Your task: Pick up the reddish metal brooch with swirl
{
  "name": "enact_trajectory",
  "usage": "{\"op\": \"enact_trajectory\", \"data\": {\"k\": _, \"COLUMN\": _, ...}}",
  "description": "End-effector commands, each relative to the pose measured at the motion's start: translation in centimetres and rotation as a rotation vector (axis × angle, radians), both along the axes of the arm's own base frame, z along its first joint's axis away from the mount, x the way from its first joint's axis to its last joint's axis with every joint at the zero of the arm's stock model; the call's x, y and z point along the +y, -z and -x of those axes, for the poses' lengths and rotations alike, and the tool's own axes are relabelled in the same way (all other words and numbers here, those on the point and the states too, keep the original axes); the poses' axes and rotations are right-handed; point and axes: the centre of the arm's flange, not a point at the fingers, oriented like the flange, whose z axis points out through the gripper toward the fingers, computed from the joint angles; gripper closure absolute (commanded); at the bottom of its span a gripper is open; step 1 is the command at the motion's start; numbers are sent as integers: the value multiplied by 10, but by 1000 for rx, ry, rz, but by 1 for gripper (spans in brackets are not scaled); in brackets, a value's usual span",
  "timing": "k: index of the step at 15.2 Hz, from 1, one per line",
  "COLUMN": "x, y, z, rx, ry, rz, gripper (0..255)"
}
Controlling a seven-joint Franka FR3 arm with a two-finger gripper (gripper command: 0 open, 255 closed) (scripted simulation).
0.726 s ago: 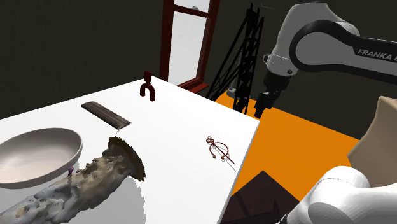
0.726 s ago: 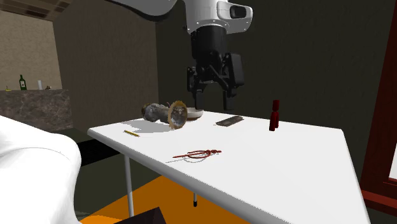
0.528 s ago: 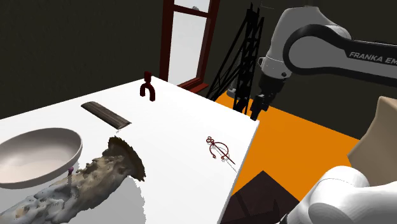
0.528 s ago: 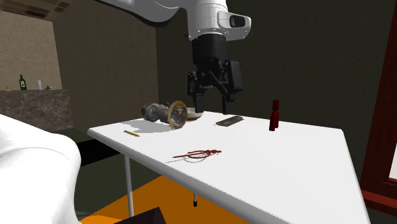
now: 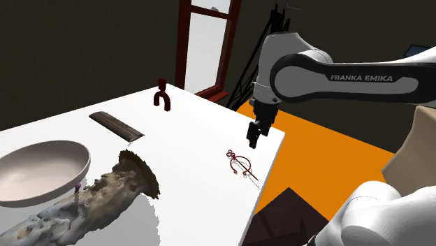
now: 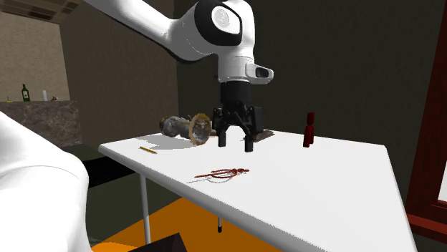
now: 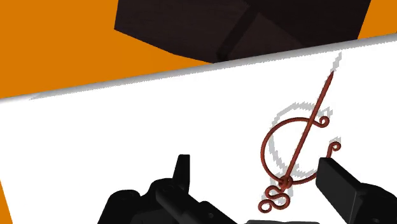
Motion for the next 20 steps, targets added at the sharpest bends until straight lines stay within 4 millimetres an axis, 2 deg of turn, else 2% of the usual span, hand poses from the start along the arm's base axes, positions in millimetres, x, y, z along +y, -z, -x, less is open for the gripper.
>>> {"op": "enact_trajectory", "data": {"k": 1, "x": 18, "y": 18, "z": -10, "rx": 23, "ry": -16, "rz": -2, "gripper": 0}}
{"op": "enact_trajectory", "data": {"k": 4, "x": 44, "y": 45, "z": -23, "rx": 55, "ry": -39, "rz": -3, "gripper": 0}}
{"op": "enact_trajectory", "data": {"k": 11, "x": 44, "y": 82, "z": -23, "rx": 55, "ry": -39, "rz": -3, "gripper": 0}}
{"op": "enact_trajectory", "data": {"k": 13, "x": 44, "y": 85, "z": -23, "rx": 55, "ry": -39, "rz": -3, "gripper": 0}}
{"op": "enact_trajectory", "data": {"k": 14, "x": 44, "y": 84, "z": -23, "rx": 55, "ry": -39, "rz": -3, "gripper": 255}}
{"op": "enact_trajectory", "data": {"k": 20, "x": 43, "y": 84, "z": -23, "rx": 55, "ry": -39, "rz": -3, "gripper": 255}}
